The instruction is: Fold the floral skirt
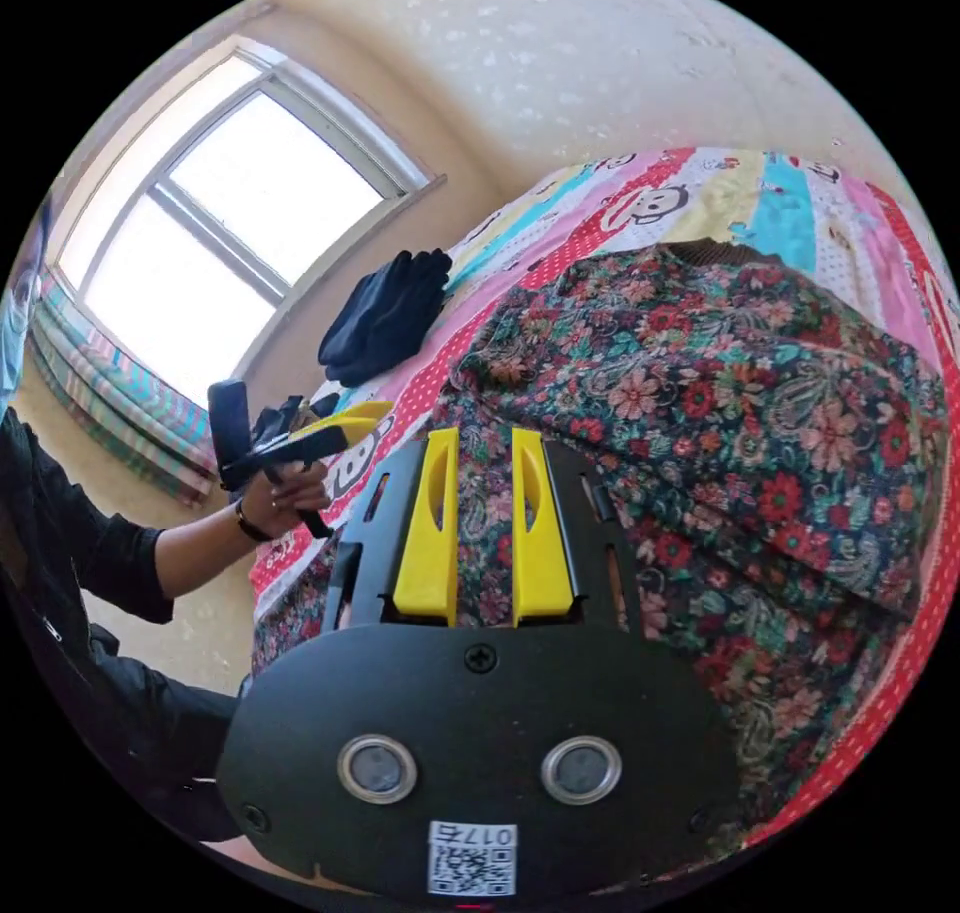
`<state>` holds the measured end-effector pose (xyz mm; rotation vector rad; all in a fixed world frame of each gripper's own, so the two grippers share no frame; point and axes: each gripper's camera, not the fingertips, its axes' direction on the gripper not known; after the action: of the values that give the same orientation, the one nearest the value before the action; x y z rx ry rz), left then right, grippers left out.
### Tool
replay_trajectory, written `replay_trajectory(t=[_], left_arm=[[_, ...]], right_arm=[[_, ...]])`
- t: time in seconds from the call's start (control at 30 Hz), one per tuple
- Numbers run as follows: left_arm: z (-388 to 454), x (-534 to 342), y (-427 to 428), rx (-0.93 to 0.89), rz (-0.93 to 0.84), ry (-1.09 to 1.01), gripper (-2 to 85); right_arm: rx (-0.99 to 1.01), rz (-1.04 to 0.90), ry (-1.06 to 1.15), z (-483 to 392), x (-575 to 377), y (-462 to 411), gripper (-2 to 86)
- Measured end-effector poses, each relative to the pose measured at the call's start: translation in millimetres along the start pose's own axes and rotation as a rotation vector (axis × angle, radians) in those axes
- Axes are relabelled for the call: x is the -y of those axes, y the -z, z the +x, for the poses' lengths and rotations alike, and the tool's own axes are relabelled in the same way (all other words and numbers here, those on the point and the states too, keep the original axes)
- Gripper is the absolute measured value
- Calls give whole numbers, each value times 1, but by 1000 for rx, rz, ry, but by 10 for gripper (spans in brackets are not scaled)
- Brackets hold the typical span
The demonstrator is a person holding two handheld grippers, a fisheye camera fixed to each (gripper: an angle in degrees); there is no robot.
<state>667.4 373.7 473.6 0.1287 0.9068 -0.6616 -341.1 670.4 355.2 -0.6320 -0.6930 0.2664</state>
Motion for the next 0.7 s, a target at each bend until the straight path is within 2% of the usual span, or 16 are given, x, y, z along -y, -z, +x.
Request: replay_trajectory(t=[0.13,0.23,0.27,0.33,0.37,0.43,0.5,0.57,0.7], left_arm=[[16,41,-4,-70,80,-97,120],[35,64,-46,-115,14,-152,116],[35,65,-58,-81,-20,-144,115],[19,51,-116,226,-266,-18,92],[13,43,-125,279,-320,-4,82],[17,25,-109,251,-214,-39,67],[36,23,-102,311,-272,-124,74],[58,22,-84,355,-236,-191,79],[100,43,-44,184,-14,-336,80]], right_arm=[[-287,41,42,16,-5,53,80],[-399,117,14,36,-10,68,67],[-397,105,-5,51,-15,60,61],[-437,-11,-123,85,-28,32,49],[-432,-115,-204,108,-44,12,39],[-351,-38,-210,119,-60,11,25],[-282,10,-316,121,-55,22,21],[-278,97,-280,104,-50,35,23],[-398,167,-151,75,-19,38,22]])
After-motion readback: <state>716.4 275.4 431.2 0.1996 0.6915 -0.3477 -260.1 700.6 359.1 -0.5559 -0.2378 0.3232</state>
